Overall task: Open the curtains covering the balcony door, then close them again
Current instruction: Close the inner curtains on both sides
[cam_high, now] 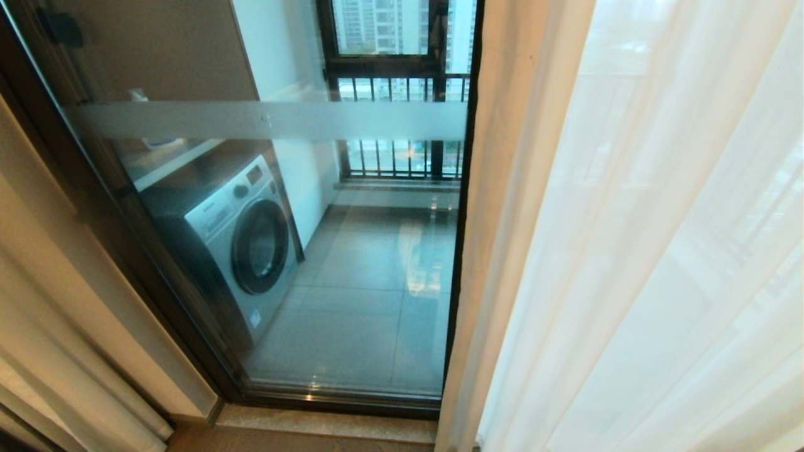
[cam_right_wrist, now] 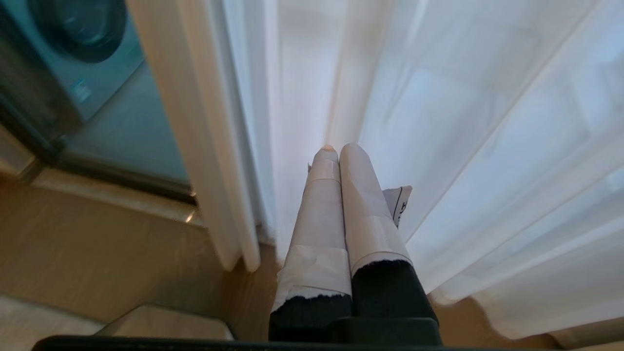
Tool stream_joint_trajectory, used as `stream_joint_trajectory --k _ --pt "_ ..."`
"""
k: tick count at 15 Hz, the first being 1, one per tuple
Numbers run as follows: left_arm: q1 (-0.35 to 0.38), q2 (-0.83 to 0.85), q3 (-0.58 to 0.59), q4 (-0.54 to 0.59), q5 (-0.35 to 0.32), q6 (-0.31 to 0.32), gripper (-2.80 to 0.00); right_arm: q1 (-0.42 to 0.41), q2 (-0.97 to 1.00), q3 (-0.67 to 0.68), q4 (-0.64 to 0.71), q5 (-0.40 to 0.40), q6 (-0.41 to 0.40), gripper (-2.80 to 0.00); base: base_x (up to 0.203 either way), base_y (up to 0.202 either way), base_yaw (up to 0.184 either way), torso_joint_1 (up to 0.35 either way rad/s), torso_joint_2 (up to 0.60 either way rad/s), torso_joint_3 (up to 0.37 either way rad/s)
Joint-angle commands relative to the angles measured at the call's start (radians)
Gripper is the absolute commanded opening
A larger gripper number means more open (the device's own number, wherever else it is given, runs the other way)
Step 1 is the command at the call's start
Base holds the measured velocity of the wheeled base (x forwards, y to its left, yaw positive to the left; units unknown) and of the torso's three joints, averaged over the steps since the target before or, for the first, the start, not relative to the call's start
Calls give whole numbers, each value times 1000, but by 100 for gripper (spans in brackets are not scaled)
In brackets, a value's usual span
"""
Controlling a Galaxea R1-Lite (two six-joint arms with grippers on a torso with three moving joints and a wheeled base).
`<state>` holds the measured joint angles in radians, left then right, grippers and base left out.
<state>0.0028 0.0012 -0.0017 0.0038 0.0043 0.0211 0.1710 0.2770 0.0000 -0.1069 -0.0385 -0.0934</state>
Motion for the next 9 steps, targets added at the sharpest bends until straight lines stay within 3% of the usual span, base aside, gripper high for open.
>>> stream_joint_trajectory --k 1,4,6,9 --pt "0 0 0 -1 0 0 -280 -23 4 0 21 13 -4 -280 0 0 0 0 0 0" --pt "0 0 0 1 0 0 -280 -105 1 0 59 24 -1 -280 0 0 0 0 0 0" --pt "0 0 0 1 0 0 -280 -179 -38 0 107 75 -5 -280 0 0 0 0 0 0" --pt "0 0 0 0 0 0 -280 -163 -126 0 111 84 -9 -280 0 0 0 0 0 0"
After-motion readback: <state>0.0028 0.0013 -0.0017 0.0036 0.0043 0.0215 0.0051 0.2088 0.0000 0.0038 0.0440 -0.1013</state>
